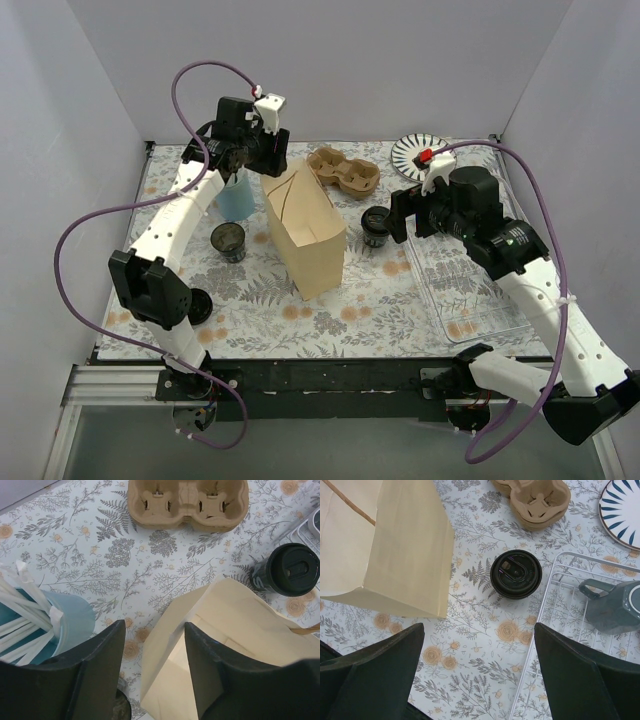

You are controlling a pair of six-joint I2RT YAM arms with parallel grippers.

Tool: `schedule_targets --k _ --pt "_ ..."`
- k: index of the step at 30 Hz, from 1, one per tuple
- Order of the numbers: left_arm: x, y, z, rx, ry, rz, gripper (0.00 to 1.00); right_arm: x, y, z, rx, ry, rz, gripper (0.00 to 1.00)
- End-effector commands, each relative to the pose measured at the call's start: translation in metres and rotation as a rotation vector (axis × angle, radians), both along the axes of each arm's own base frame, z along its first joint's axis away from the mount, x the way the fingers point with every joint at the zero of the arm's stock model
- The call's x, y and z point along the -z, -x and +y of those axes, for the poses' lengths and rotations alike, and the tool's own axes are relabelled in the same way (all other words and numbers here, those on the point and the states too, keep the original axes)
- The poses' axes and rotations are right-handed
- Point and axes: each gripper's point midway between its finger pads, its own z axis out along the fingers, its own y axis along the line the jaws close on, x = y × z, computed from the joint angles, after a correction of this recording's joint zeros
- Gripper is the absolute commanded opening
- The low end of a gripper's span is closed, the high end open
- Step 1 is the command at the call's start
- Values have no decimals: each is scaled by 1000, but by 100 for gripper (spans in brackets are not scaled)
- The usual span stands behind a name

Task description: Pack the takeout coffee

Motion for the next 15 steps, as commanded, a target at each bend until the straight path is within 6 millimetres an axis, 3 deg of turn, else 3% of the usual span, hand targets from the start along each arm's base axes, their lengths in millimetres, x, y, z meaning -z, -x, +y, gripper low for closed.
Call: schedule_targets --k 1,6,10,15 --pt "-11 10 -5 75 18 -36 47 -9 -6 4 -17 -14 -46 99" --pt "7 17 2 70 -14 -9 41 -6 -7 5 -18 -12 -42 99" --pt "1 16 3 42 4 -22 26 -1 -10 3 2 -7 -42 98" --pt "-14 18 10 -123 103 17 7 7 -16 4 32 0 1 98"
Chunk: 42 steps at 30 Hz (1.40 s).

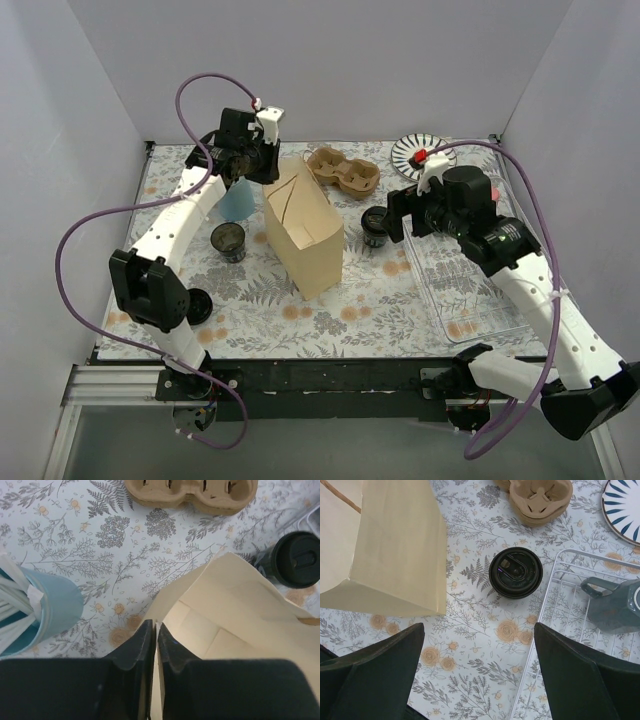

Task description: Pack the takeout coffee

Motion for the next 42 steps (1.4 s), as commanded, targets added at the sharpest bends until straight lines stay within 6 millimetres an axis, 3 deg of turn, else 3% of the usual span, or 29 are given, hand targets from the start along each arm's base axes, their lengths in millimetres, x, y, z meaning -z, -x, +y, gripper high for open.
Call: schedule_targets --k 1,9,15,18,20,23,27,30,33,34,35,38,42 --pt "-47 9 10 -158 117 -46 5 -4 -13 1 40 -9 -13 98" --pt "-44 49 24 -388 291 33 2 -4 -41 -7 140 32 -55 99" --pt "-34 68 24 -482 397 110 8 11 -64 -10 174 137 -24 99" --pt "-30 76 26 -492 398 128 15 24 -68 -8 155 164 -6 98" --pt "-30 79 28 -499 393 128 26 31 -71 -3 135 165 2 97" --pt "-36 87 20 -444 420 142 31 40 -74 -1 129 175 13 95" --pt "-54 93 16 -377 445 102 59 49 -83 2 125 186 13 94" --pt "-58 92 24 -381 392 65 68 58 -93 3 116 215 18 94" --pt "-50 91 33 -376 307 60 78 70 -102 5 115 240 33 93" --pt "-47 91 37 -365 268 49 89 72 -105 5 115 245 37 94" --pt "-46 91 39 -362 256 43 93 77 -109 7 110 256 48 94" --pt "-47 93 42 -350 231 22 98 87 -115 14 88 264 72 94" --pt "-53 102 38 -291 254 -2 98 104 -122 22 69 270 109 94"
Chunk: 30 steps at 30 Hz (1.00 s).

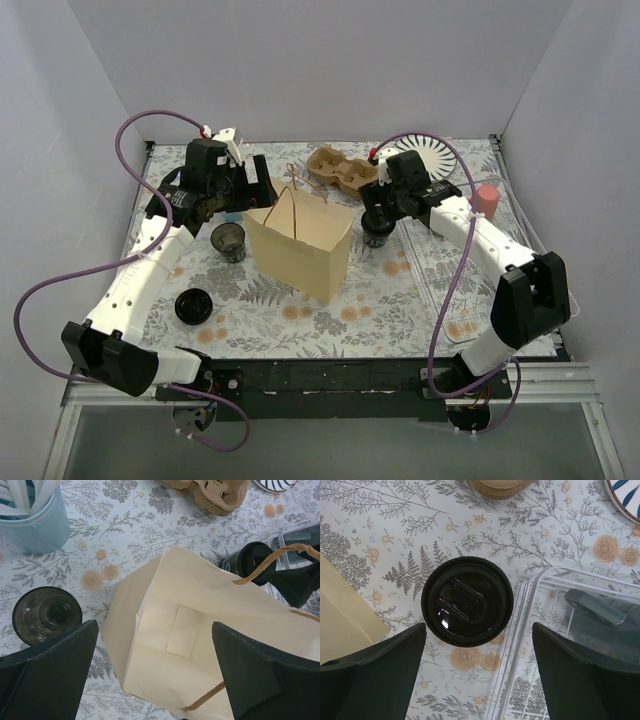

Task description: Pack the takeout coffee

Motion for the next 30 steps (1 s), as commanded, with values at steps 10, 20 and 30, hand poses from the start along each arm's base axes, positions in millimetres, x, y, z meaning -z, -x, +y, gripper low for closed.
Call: schedule_targets --k 10,20,30 --pt "-39 29 0 94 33 -140 98 7 -32 19 -35 -5 -10 91" --pt "-31 28 16 21 -19 -150 98 26 -29 20 -45 5 54 86" --pt "-30 32 18 42 -43 -158 98 39 -22 17 -28 13 111 78"
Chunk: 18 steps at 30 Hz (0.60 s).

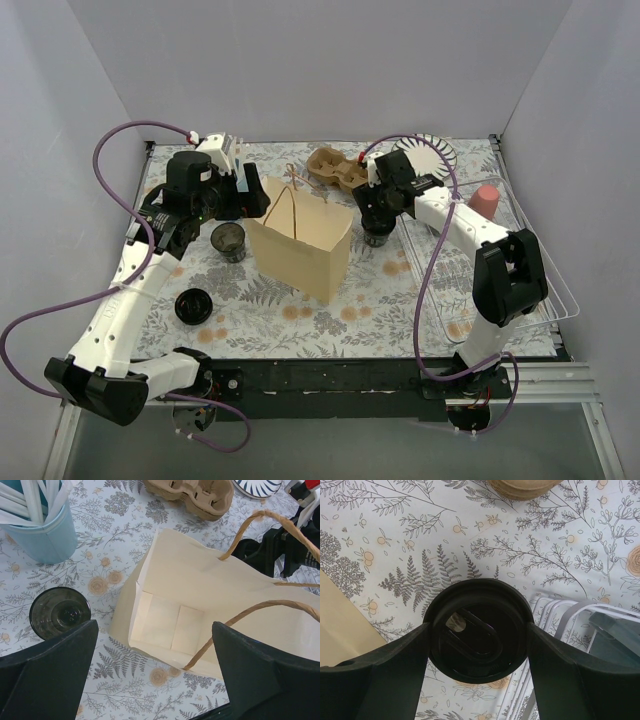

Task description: Pack the takeout coffee

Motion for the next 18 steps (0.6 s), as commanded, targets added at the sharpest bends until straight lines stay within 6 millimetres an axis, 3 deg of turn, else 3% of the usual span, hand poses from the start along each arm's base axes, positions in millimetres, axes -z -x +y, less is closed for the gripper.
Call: schedule_targets --k 1,6,12,18 --pt "-4 4 5 6 -29 -35 98 -4 -2 0 11 -5 10 76" --pt "2 3 1 41 -44 -21 92 -17 -1 -2 11 -8 -3 71" --pt "1 -5 -5 67 -48 -16 76 -62 8 -4 3 -53 -65 61" --pt "7 -18 -2 19 -66 9 65 -127 27 -14 7 -101 -156 59"
